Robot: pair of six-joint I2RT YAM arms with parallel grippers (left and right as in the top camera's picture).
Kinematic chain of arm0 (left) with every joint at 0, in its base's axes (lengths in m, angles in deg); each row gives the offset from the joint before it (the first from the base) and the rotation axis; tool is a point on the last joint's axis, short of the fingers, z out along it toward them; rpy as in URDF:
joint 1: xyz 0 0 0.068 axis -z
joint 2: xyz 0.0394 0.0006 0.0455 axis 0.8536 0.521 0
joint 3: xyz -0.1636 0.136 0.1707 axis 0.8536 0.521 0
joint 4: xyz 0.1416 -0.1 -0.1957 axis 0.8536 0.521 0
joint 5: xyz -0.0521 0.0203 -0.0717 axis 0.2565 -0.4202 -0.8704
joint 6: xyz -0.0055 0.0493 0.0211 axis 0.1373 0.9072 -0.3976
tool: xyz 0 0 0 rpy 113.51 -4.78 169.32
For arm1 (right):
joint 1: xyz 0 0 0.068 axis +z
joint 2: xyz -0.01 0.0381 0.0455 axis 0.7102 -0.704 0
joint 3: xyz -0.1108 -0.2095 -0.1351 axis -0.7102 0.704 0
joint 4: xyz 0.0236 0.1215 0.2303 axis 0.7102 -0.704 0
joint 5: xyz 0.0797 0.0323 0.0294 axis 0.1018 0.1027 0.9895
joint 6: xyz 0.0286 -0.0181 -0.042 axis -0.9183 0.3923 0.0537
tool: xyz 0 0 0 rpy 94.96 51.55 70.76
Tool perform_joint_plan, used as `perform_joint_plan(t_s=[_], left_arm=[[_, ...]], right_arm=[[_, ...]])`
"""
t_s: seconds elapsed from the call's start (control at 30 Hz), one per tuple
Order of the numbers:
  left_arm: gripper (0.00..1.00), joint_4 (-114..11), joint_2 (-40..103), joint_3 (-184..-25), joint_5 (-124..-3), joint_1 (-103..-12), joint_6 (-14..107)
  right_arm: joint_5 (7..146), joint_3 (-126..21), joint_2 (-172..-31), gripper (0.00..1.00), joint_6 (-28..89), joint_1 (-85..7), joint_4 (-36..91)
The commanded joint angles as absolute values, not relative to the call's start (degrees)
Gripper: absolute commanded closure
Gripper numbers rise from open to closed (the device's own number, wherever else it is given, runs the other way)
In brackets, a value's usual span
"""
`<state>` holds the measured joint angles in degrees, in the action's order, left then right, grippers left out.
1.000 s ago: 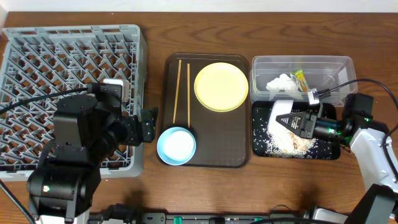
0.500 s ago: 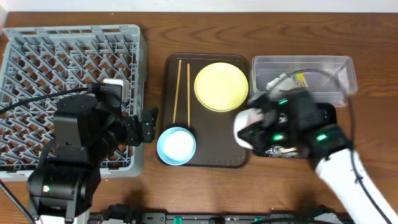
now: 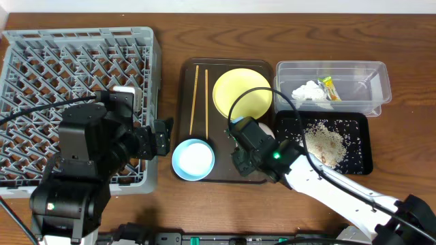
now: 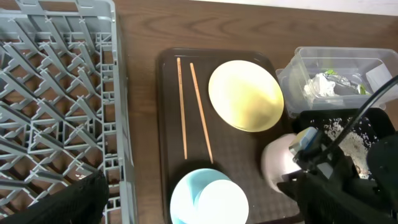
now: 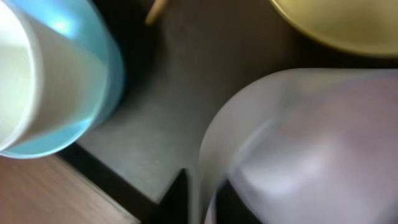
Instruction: Sort waste into correct bins and load items into the dishwasher
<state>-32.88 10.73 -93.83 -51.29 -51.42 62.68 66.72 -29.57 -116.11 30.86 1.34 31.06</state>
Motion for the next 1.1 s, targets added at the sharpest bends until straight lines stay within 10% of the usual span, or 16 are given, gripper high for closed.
perform_joint_plan(t_s=[0.0,0.17,1.07], left_arm=[[0.04,-32.73,10.88,-95.1,-52.01,-51.57,62.37],[0.04,-32.75,10.88,-95.1,-52.07,-51.57,62.35],[0.04,-22.98,6.38,-98.42,-38.02,-51.57,57.26]], right_arm=[[65.41,-30.42,-115.28,0.71,30.42,1.64,31.1],[69.67,-35.54,-111.37,0.3,30.42,1.64,30.86],[83.07,-43.01,-127.67,0.68,23.78,5.34,26.42]])
